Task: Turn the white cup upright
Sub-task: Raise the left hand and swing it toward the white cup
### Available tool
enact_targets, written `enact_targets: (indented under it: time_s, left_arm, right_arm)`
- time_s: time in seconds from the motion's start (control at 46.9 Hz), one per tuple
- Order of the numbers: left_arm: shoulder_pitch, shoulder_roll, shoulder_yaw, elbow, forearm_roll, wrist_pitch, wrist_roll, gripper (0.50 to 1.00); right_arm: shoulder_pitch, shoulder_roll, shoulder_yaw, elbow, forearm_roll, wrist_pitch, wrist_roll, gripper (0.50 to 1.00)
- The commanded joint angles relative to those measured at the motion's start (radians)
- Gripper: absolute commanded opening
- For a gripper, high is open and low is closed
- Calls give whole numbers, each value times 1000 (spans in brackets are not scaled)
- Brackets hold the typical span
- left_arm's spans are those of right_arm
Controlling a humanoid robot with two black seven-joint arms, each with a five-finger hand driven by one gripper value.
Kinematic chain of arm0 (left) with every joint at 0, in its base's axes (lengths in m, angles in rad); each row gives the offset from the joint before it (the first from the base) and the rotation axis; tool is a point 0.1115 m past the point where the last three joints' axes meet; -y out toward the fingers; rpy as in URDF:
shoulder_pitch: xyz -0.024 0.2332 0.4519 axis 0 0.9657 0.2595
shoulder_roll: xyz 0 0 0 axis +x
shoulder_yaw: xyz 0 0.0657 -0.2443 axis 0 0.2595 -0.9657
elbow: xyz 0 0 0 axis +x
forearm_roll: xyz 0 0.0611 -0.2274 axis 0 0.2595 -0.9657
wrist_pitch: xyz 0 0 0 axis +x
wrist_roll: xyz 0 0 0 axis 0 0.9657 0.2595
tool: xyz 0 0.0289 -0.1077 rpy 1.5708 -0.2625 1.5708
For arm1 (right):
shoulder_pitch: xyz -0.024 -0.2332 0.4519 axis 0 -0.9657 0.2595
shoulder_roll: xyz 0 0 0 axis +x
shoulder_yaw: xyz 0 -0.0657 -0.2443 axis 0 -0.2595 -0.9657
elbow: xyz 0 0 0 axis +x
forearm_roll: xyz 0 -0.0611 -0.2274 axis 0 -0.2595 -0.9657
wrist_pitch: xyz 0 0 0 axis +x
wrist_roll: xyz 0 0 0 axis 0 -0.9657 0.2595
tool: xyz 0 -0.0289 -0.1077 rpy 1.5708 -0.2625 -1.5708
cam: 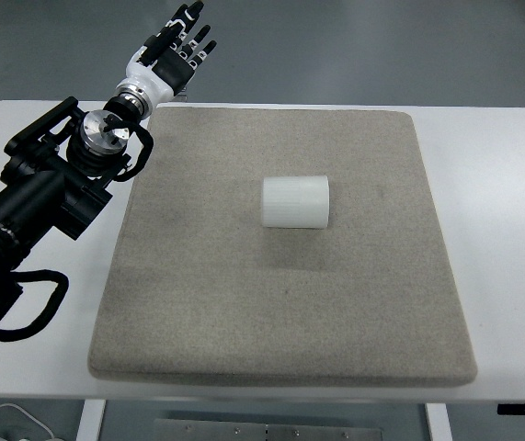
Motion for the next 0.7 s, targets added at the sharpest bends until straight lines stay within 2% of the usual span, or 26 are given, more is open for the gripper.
enact_targets:
  time_s: [0.0, 0.384, 0.575, 0.682]
  left_arm:
    - [1, 0, 0, 0, -1, -1, 0, 994]
    - [-11, 9, 2, 20, -4, -8, 1, 994]
    - [-23, 9, 5, 8, 5, -86, 0, 994]
    - [-31, 3, 31, -12, 51, -106, 1, 994]
  right_arm:
    - [0, 0, 0, 0, 0, 1, 0, 930]
    - [0, 0, 0, 0, 0, 1, 0, 930]
    - [0, 0, 0, 0, 0, 1, 0, 930]
    - [0, 0, 0, 0, 0, 1, 0, 930]
